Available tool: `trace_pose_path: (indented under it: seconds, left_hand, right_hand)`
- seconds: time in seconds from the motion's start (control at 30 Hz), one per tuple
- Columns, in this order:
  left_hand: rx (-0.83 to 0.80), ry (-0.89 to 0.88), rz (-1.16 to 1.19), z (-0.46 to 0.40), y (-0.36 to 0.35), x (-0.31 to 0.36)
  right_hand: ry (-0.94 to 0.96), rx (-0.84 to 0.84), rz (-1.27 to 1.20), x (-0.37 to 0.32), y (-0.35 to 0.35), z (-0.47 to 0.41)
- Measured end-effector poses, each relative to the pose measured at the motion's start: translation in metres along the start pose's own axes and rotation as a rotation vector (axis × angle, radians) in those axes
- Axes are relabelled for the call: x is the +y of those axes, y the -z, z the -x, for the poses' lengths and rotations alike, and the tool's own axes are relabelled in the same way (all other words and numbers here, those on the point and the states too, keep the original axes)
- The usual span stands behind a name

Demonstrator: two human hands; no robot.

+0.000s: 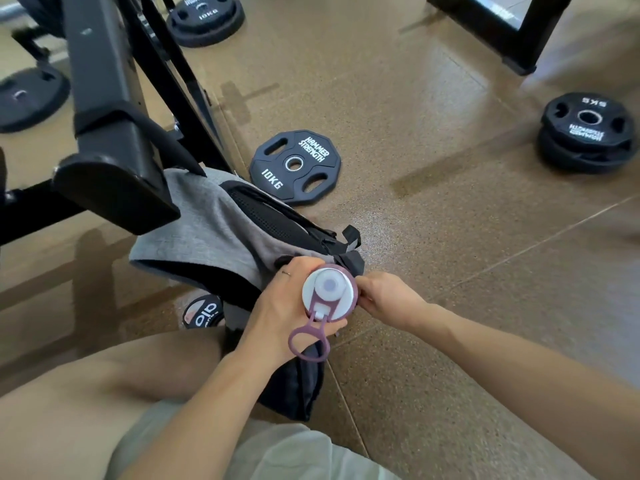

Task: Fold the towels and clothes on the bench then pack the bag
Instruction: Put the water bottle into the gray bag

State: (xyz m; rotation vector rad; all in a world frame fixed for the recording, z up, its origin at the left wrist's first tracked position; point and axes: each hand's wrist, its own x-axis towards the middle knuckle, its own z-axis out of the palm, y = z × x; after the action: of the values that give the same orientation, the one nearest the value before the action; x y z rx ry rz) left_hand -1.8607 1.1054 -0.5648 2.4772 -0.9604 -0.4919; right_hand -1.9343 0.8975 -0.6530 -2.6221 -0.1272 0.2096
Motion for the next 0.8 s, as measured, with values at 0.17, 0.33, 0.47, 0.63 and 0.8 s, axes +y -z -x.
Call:
trace_pose_path:
  seconds: [0.17, 0.33, 0.47, 0.63, 0.8]
  left_hand:
    - [0.141, -0.297, -0.06, 0.04, 0.027, 0.031]
    - [0.17, -0.272, 0.031, 0.047, 0.029, 0.037]
    - [0.259, -0.085, 0.473, 0.05, 0.031, 0.025]
    - [0.236, 0.081, 0.821, 0.042, 0.024, 0.021]
    - [0.248, 0.103, 0.726, 0.036, 0.017, 0.025]
  right_hand:
    - [0.025, 0.04, 0.016, -0.006, 0.004, 0.01]
    - [0.035, 0.056, 0.007, -0.004, 0.008, 0.016]
    - [0.015, 0.099, -0.001, 0.001, 0.02, 0.018]
    - [0.068, 0.08, 0.05, 0.01, 0.029, 0.018]
    - [0.099, 0.016, 0.105, 0.009, 0.035, 0.011]
